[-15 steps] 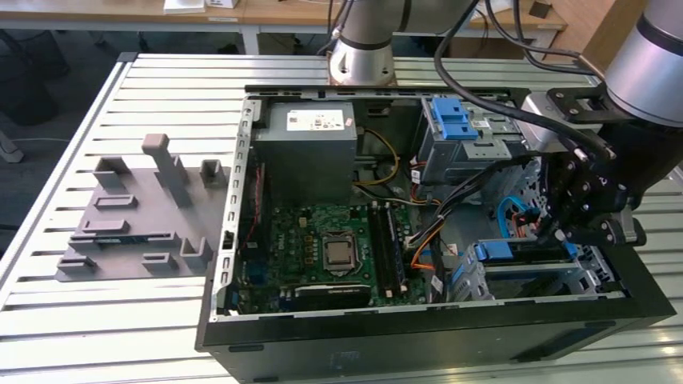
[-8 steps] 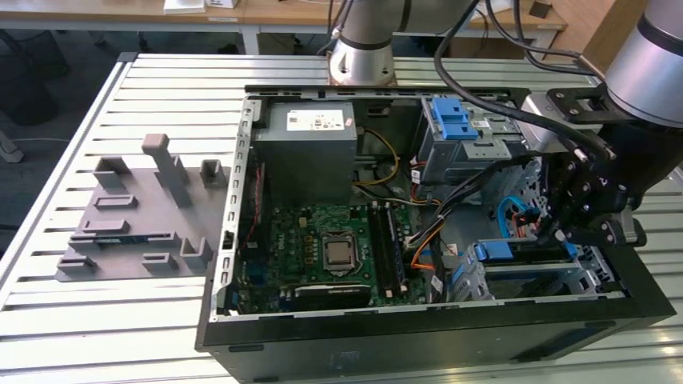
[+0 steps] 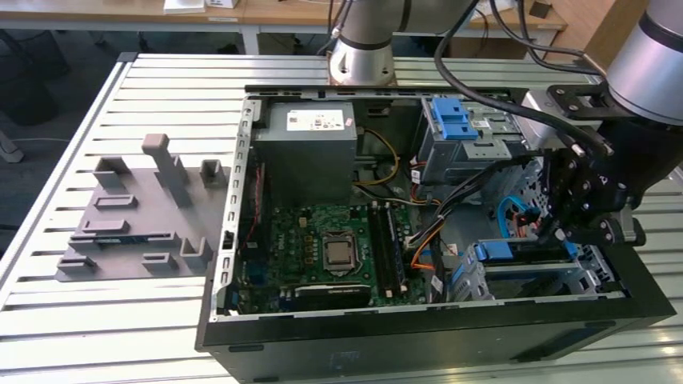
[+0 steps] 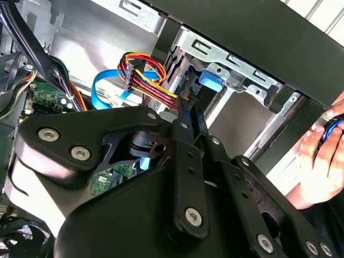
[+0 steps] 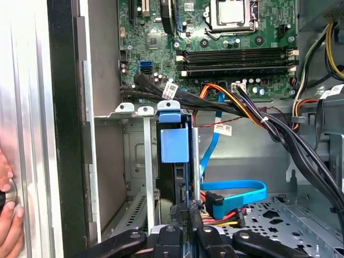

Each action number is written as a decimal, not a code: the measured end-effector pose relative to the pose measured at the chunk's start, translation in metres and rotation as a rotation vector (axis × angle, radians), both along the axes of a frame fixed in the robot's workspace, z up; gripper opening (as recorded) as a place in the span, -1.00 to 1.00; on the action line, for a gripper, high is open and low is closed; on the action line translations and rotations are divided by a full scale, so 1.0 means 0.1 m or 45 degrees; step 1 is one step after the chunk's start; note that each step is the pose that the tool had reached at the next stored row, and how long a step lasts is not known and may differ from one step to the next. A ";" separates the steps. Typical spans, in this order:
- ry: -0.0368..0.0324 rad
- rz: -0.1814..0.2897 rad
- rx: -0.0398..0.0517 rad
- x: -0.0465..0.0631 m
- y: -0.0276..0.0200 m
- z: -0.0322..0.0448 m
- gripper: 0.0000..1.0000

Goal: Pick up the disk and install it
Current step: 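Insert the first disk wire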

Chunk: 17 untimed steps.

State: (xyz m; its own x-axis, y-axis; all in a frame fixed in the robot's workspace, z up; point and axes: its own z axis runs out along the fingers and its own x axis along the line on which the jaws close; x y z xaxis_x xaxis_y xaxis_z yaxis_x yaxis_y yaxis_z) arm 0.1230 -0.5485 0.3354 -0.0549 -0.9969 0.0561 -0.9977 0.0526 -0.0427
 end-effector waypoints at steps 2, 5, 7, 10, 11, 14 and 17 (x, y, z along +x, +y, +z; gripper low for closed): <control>0.0003 0.003 0.000 0.00 0.000 -0.005 -0.66; 0.0004 0.048 0.000 0.00 0.000 -0.010 -0.66; 0.0004 0.067 0.000 0.00 0.000 -0.012 -0.66; 0.0003 0.070 0.001 0.00 0.005 -0.015 -0.66; 0.0004 0.070 0.001 0.00 0.007 -0.015 -0.66; 0.0003 0.066 0.001 0.00 0.019 -0.014 -0.66; 0.0004 0.057 0.000 0.00 0.019 -0.014 -0.66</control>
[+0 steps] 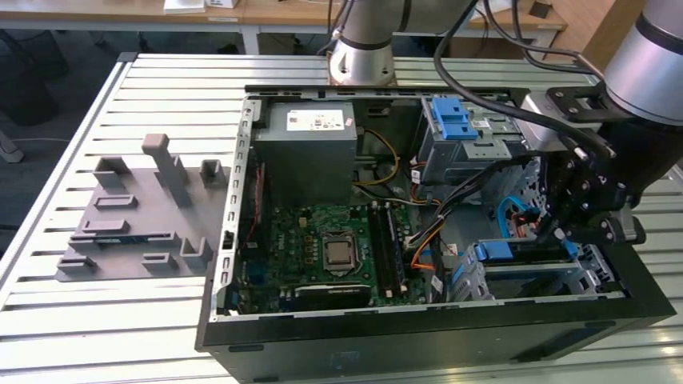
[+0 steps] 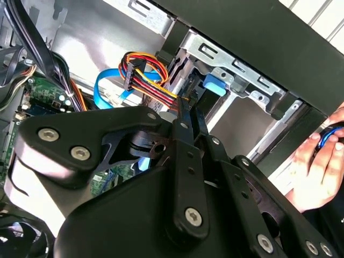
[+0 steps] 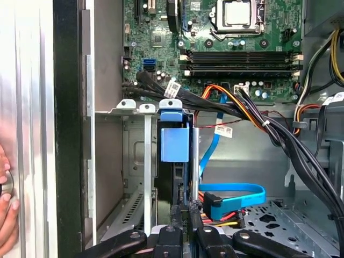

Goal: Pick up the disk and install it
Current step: 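Insert the first disk wire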

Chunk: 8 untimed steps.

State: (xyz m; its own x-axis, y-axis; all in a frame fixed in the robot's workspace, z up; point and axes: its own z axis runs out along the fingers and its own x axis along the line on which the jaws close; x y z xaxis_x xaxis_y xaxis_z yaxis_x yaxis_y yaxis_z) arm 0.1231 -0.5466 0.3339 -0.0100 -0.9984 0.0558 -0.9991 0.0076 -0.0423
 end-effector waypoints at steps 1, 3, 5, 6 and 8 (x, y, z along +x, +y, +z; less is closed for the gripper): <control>0.0001 -0.009 0.000 0.00 0.000 -0.001 -0.66; 0.0002 -0.020 0.000 0.00 0.000 -0.001 -0.66; 0.0006 -0.022 0.000 0.00 0.000 -0.003 -0.66; 0.0009 -0.022 0.000 0.00 0.000 -0.005 -0.66; 0.0019 -0.022 0.001 0.00 0.000 -0.006 -0.66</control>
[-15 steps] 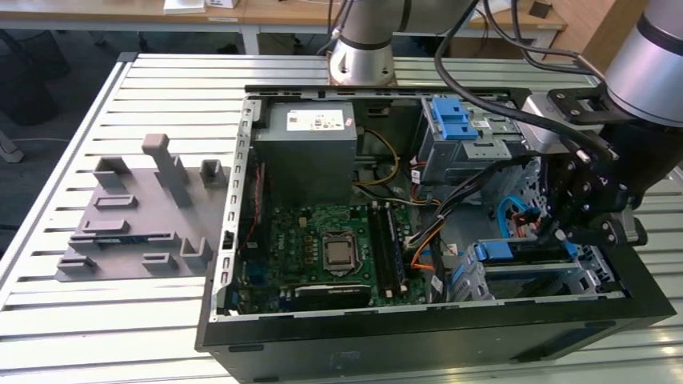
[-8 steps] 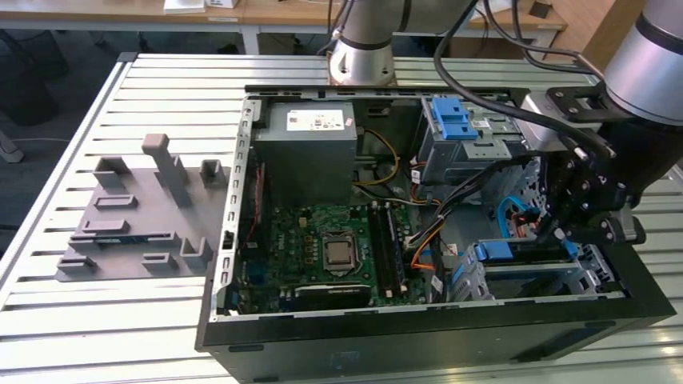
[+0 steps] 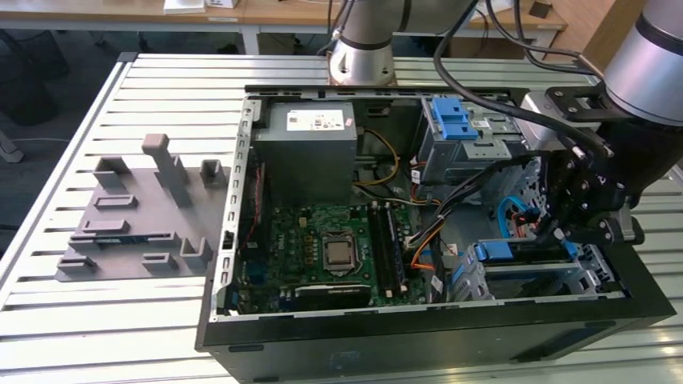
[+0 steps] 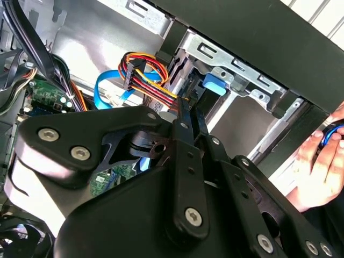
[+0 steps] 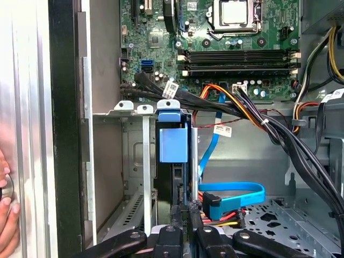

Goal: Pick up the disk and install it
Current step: 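Insert the first disk wire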

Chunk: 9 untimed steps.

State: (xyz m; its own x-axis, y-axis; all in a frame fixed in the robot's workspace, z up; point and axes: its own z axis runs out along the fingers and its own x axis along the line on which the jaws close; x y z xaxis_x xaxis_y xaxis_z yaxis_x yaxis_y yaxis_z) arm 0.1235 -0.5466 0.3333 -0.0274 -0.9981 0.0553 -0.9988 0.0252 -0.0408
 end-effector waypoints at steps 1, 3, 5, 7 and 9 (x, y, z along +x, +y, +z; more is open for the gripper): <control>0.0005 0.000 0.000 0.00 -0.001 -0.002 -0.66; 0.0016 0.000 0.001 0.00 -0.004 -0.005 -0.66; 0.0025 -0.001 0.000 0.00 -0.006 -0.004 -0.66; 0.0034 -0.002 0.000 0.01 -0.007 -0.006 -0.66; 0.0049 -0.003 0.000 0.01 -0.008 -0.010 -0.66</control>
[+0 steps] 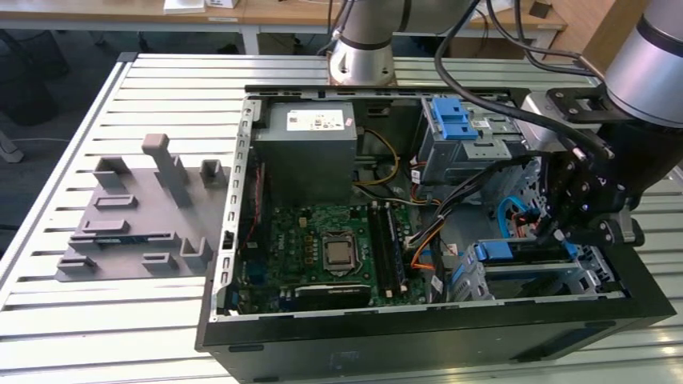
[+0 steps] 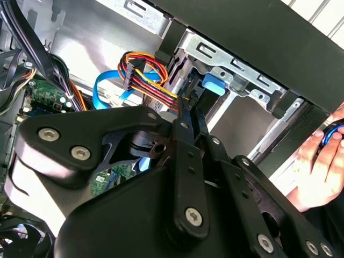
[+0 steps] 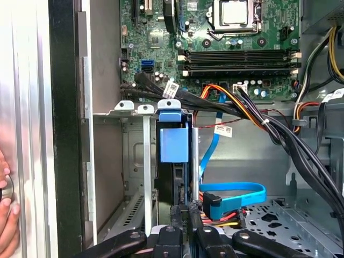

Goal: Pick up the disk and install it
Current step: 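Insert the first disk wire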

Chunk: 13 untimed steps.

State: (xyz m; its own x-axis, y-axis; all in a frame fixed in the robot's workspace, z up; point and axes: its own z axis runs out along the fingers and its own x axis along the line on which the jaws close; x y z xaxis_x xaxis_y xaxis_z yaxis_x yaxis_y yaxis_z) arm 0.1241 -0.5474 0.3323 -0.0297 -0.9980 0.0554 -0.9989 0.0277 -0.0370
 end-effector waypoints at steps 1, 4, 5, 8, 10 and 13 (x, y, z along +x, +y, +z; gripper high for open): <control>0.0010 0.000 0.000 0.00 -0.001 -0.004 -0.66; 0.0041 -0.002 0.001 0.00 -0.002 -0.018 -0.66; 0.0051 -0.002 0.000 0.00 -0.004 -0.022 -0.66; 0.0058 -0.003 0.001 0.00 -0.006 -0.030 -0.66; 0.0058 -0.003 0.001 0.00 -0.006 -0.032 -0.66; 0.0058 -0.003 0.001 0.01 -0.006 -0.034 -0.64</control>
